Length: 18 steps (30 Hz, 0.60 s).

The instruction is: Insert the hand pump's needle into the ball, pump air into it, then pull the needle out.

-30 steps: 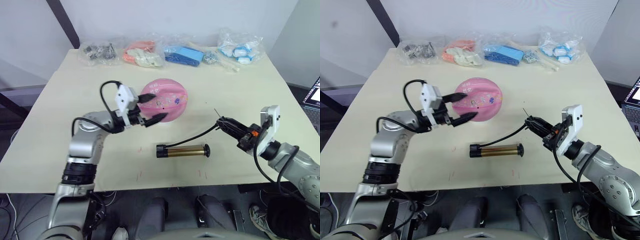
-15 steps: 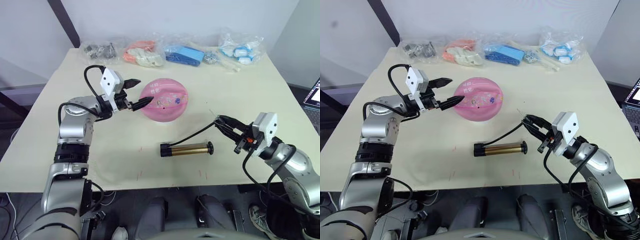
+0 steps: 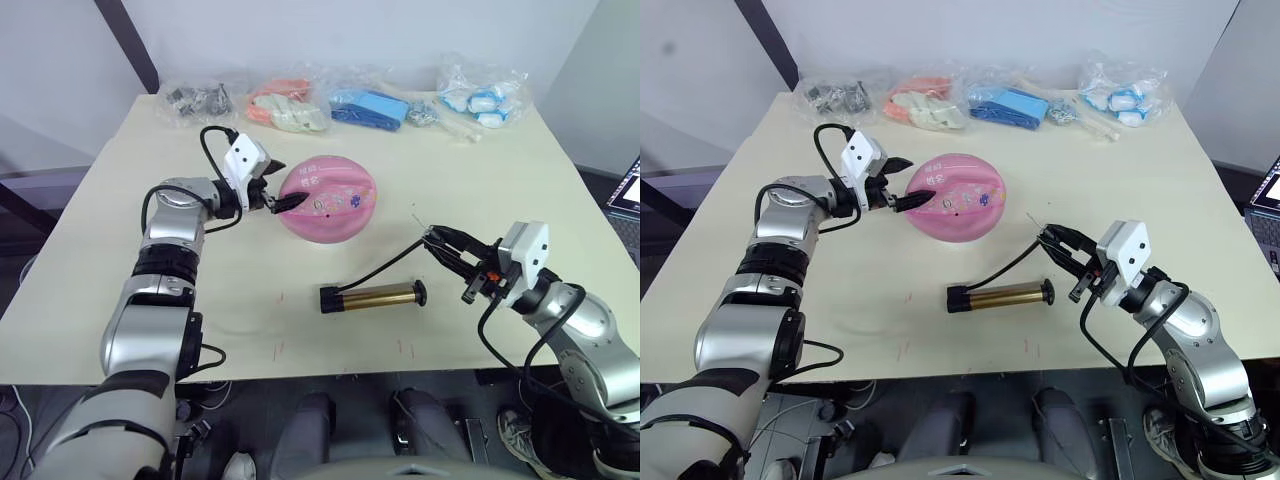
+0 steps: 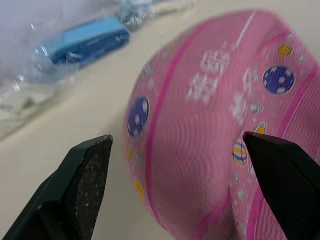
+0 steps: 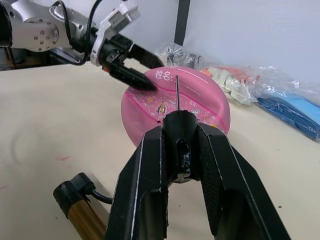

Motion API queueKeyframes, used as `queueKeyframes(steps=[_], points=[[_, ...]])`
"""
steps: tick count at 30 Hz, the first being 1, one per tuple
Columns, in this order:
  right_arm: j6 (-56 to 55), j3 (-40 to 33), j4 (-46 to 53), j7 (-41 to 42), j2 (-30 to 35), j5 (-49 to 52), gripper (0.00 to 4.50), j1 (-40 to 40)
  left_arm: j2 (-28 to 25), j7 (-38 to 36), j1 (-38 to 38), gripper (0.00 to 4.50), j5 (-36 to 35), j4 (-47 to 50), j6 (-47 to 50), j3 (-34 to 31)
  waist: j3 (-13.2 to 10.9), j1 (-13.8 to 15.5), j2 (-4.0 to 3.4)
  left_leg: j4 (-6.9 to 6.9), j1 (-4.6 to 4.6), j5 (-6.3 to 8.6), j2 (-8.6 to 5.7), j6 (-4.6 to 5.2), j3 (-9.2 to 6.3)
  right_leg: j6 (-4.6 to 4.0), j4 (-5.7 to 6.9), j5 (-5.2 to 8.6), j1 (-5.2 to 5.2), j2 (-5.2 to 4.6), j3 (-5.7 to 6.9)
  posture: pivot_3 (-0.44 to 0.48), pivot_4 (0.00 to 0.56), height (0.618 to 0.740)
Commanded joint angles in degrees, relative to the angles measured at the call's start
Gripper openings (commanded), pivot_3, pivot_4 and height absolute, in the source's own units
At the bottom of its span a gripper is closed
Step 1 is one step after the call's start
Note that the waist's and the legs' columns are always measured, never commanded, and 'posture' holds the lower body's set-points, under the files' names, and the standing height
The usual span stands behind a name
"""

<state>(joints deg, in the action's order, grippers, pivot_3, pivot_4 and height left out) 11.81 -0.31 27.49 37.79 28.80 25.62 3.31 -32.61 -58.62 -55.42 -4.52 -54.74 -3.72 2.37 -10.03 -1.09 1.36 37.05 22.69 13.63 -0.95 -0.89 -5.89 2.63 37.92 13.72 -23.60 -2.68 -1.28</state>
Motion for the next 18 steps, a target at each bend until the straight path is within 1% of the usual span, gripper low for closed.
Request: queueKeyframes(steps=[1, 7, 9, 10, 12, 13, 17, 18], points=[[-1.0, -0.5, 1.6, -0.2, -0.6, -0.1, 0.33, 0.2, 0.2, -0.4, -2.6, 4.43, 0.4, -1.3, -2.8, -0.7, 0.0, 0.1, 0.0, 0.05, 0.04, 0.0, 0.0, 0.0, -0.02, 0.01, 0.0, -0.01, 0.0, 0.0, 0.02, 0.0, 0.15, 0.74], [-1.0, -0.6, 1.8, -0.2, -1.1, -0.5, 0.33, -0.3, 1.2, -0.7, -3.8, 4.43, 0.1, -3.1, -3.4, -1.5, 0.0, 0.1, 0.0, 0.12, 0.07, 0.0, -0.03, 0.0, -0.02, 0.09, -0.01, -0.06, 0.02, -0.01, 0.0, 0.0, 0.15, 0.74], [-1.0, -0.5, 1.9, -0.3, -1.3, -0.6, 0.33, -0.4, 1.3, -0.7, -4.0, 3.95, -0.2, -3.3, -3.4, -1.8, 0.0, 0.1, 0.0, 0.12, 0.07, 0.0, -0.03, 0.0, -0.02, 0.09, -0.01, -0.06, 0.02, -0.01, 0.0, 0.0, 0.15, 0.74], [-1.0, -0.5, 1.9, -0.3, -1.4, -0.6, 0.33, -0.4, 1.4, -0.8, -4.1, 3.85, -0.4, -3.4, -3.2, -2.1, 0.0, 0.0, 0.0, 0.12, 0.07, 0.0, -0.03, 0.0, -0.02, 0.09, -0.01, -0.06, 0.02, -0.01, 0.0, 0.0, 0.15, 0.74], [-1.0, -0.3, 1.9, -0.3, -1.6, -0.7, 0.33, -0.4, 1.6, -1.1, -3.9, 2.83, -0.7, -3.2, -2.9, -2.2, 0.0, -0.1, 0.0, 0.12, 0.06, 0.0, -0.02, 0.0, -0.03, 0.09, 0.01, -0.06, 0.01, 0.0, 0.0, 0.0, 0.15, 0.74], [-1.0, -0.2, 1.9, -0.3, -1.7, -0.7, 0.33, -0.4, 1.6, -1.4, -3.6, 2.65, -0.8, -2.9, -2.9, -2.3, 0.0, -0.1, 0.0, 0.12, 0.07, 0.0, -0.02, 0.0, -0.03, 0.09, 0.01, -0.06, 0.01, 0.0, 0.0, 0.0, 0.15, 0.74], [0.5, 0.1, 2.1, -0.3, -1.5, -0.6, 0.33, -0.3, 1.9, -2.0, -2.6, 0.78, -1.1, -1.4, -2.1, -2.5, 0.0, -0.1, 0.0, 0.12, 0.07, 0.0, -0.02, 0.0, -0.02, 0.09, 0.01, -0.06, 0.01, 0.0, 0.0, 0.0, 0.15, 0.74], [1.2, 0.2, 2.3, -0.4, -1.5, -0.5, 0.33, -0.3, 1.9, -2.1, -2.4, 0.49, -1.2, -1.0, -1.8, -2.5, 0.0, -0.1, 0.0, 0.12, 0.07, 0.0, -0.02, 0.0, -0.02, 0.09, 0.01, -0.06, 0.01, 0.0, 0.0, 0.0, 0.15, 0.74]])
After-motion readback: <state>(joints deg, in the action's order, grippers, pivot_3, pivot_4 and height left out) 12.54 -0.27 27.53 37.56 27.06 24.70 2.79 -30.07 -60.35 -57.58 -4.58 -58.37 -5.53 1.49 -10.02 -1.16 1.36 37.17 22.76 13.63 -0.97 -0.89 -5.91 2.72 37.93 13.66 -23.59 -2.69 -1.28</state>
